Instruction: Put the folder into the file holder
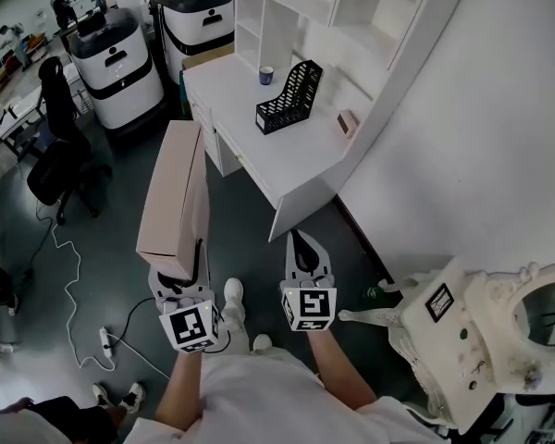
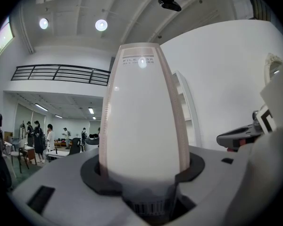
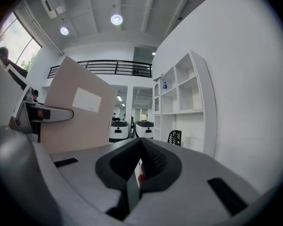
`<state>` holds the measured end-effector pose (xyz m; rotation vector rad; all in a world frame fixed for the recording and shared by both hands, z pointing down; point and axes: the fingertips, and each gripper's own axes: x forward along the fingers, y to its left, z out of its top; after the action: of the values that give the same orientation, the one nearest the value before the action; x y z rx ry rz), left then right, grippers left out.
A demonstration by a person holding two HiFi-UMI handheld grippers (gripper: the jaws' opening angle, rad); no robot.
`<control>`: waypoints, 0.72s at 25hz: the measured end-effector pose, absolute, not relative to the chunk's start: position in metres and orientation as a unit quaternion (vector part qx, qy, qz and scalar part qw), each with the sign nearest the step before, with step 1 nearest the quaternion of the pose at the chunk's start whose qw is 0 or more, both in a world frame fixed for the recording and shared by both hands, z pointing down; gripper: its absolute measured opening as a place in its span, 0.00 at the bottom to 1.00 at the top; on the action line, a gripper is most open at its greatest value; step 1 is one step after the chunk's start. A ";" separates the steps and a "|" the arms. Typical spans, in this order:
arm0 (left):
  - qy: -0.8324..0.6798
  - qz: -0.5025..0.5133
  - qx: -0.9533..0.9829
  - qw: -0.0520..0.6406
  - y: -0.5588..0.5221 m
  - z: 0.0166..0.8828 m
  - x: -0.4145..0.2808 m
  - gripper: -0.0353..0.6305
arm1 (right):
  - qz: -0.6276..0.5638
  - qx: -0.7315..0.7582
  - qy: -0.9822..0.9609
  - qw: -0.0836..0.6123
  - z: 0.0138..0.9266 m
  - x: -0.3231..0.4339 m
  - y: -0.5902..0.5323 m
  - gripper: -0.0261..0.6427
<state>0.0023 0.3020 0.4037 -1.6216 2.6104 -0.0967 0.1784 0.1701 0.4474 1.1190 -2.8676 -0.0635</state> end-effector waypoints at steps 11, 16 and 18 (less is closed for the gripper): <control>0.837 -0.021 -0.545 0.035 0.167 0.407 -0.108 0.46 | -0.009 0.403 -0.915 0.029 0.440 0.088 0.028 0.03; 0.827 -0.019 -0.560 0.039 0.107 0.399 -0.158 0.46 | -0.001 0.427 -0.904 0.028 0.436 0.058 -0.029 0.03; 0.823 -0.018 -0.565 0.044 0.082 0.396 -0.173 0.46 | 0.002 0.439 -0.898 0.027 0.438 0.051 -0.053 0.03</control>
<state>-0.1731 0.0819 0.3956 -1.7284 2.5167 -0.0543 0.0507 -0.0531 0.4382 1.3567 -2.7728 0.0049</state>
